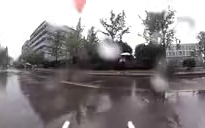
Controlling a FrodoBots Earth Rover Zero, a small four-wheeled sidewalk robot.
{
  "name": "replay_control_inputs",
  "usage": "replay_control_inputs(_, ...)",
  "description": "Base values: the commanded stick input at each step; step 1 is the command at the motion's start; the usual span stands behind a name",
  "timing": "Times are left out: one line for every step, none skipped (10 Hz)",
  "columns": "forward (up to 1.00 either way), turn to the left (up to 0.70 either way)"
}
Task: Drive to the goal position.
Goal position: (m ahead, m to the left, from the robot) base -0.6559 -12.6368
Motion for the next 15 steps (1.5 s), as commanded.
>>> replay_control_inputs(0.00, 0.70)
replay_control_inputs(0.00, 0.14)
replay_control_inputs(0.00, 0.00)
replay_control_inputs(0.00, 0.00)
replay_control_inputs(0.00, 0.00)
replay_control_inputs(0.00, 0.00)
replay_control_inputs(0.00, 0.00)
replay_control_inputs(0.00, -0.37)
replay_control_inputs(0.00, -0.70)
replay_control_inputs(0.00, -0.70)
replay_control_inputs(0.00, -0.70)
replay_control_inputs(0.00, -0.70)
replay_control_inputs(0.00, -0.70)
replay_control_inputs(0.00, -0.70)
replay_control_inputs(0.00, -0.70)
